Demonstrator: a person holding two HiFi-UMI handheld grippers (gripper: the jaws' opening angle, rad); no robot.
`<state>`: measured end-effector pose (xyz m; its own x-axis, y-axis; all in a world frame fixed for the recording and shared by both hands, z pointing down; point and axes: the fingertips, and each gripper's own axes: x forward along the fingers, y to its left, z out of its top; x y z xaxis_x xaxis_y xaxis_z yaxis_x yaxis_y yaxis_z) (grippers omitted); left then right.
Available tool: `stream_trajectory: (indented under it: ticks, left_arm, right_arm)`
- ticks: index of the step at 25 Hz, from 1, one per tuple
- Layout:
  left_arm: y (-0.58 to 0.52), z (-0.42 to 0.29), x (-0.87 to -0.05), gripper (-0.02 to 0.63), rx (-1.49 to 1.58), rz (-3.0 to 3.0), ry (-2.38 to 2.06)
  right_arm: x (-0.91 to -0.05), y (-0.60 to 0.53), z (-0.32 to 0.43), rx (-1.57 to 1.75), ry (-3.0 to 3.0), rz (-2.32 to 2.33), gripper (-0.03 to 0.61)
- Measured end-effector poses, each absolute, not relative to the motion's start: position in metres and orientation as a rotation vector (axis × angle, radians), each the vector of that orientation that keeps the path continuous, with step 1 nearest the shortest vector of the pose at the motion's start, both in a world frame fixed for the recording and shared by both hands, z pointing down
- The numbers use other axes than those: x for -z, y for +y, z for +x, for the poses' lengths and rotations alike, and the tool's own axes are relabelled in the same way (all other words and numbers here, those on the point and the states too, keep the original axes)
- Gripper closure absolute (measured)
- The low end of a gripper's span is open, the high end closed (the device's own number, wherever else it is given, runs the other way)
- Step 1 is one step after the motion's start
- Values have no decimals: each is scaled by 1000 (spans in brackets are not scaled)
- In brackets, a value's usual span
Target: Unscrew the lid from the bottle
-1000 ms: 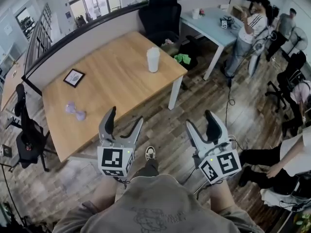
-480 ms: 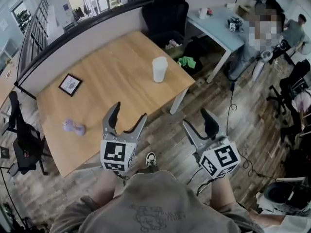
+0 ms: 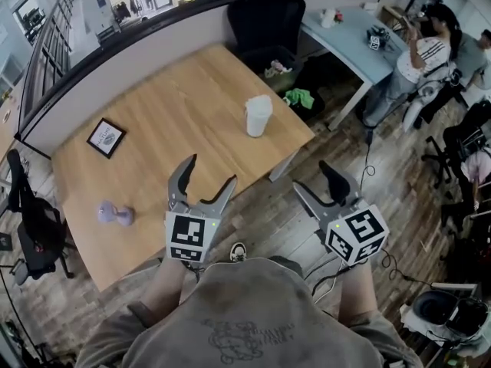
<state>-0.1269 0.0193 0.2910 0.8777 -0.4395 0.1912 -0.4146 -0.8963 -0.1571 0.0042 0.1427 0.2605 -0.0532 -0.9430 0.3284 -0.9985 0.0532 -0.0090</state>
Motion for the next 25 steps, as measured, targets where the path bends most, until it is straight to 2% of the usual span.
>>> stream_trajectory:
  ticks: [8, 17, 25]
  left_arm:
    - [-7, -105, -287, 244, 202, -2979, 697]
    - [-43, -52, -299, 244, 217, -2935, 787]
    - [-85, -4, -307, 225, 186, -2918, 1033]
  right_arm:
    - [-256, 109, 40, -308, -2116, 1970, 295]
    - [-275, 49, 100, -308, -2205, 1842, 295]
    - [-292, -25, 151, -330, -2388, 1538, 279]
